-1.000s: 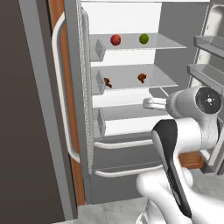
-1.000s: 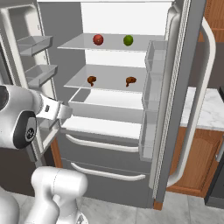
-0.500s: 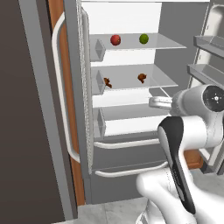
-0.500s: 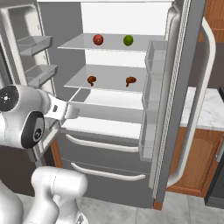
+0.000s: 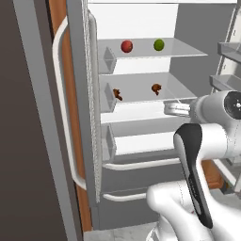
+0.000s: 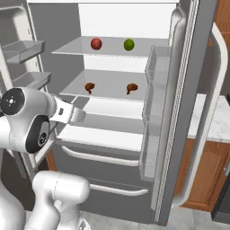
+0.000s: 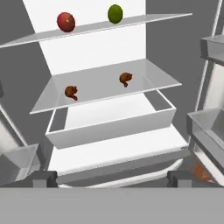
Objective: Gather the lime and onion from the fridge and place them on a tray on the dining counter. Then gather the chicken drumsticks from the fridge and place them on the other tray.
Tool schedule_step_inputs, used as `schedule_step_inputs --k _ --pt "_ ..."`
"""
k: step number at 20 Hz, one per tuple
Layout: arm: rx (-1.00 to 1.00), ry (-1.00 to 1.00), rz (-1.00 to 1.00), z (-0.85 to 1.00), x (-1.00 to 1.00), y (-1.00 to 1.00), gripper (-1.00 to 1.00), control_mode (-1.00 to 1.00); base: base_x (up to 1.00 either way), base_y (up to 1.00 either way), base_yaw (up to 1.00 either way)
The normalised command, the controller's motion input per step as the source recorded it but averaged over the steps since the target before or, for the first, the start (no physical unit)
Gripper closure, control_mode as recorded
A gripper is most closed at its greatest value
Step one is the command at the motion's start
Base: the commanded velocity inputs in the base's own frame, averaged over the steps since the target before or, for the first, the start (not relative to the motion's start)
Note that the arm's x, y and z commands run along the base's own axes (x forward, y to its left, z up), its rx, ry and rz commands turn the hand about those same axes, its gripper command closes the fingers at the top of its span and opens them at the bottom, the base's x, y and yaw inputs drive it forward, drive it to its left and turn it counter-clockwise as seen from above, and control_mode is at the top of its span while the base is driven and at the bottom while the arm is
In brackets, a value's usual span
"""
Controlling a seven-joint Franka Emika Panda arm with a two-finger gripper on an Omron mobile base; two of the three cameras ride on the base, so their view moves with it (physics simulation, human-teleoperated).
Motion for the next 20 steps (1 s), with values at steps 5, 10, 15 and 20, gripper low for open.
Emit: schedule_step_inputs --k 5,10,15,20 --pt "0.0 0.0 0.0 0.0 0.0 0.0 -1.0 1.0 0.85 -0.2 0.0" --pt "0.0 0.0 0.0 0.0 0.0 0.0 -1.0 1.0 0.67 -0.37 0.0" --pt "0.0 0.0 0.0 0.0 0.0 0.0 -1.0 1.0 0.52 -0.19 0.0" --pt "0.0 0.0 0.0 0.0 0.0 0.0 -1.0 1.0 0.56 -0.13 -0.01"
